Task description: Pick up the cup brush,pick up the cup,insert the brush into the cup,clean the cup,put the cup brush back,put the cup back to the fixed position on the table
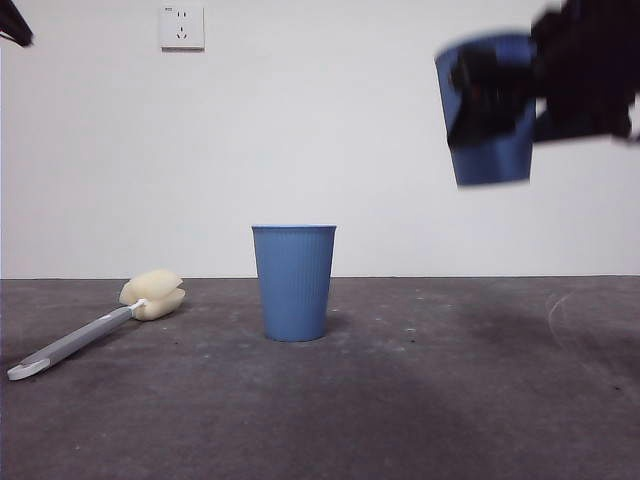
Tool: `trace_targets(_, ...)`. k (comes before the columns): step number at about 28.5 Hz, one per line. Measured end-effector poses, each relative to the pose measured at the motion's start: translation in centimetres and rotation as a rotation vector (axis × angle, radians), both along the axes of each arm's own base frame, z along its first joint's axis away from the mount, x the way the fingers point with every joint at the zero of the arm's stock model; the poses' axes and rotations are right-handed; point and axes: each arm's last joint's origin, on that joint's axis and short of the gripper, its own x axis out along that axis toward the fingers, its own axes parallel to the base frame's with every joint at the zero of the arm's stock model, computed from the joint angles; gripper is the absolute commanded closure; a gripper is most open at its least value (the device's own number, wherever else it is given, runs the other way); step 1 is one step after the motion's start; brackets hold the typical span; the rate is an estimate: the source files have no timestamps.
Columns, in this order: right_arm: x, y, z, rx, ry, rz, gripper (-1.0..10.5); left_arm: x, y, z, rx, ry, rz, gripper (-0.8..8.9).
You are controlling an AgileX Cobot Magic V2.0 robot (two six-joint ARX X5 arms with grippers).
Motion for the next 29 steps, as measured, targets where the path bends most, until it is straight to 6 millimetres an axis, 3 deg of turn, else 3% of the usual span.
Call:
trace_targets(9, 4.1, -0.4, -5.7, 0.026, 0.053, 0.009, 9.6, -0.4, 0.1, 0.0, 0.01, -0.009, -0.026, 4.31)
trace_targets(20, 6.6, -0.8, -11.7, 0.019, 0.114, 0.011, 9.6, -0.4, 0.1, 0.0, 0.027, -0.017, -0.041, 4.31)
trace_targets(29, 7.7, -0.3, -12.1, 0.025, 0.104, 0.033, 9.6, -0.4, 0.1, 0.0, 0.035, -0.02, -0.045, 4.31)
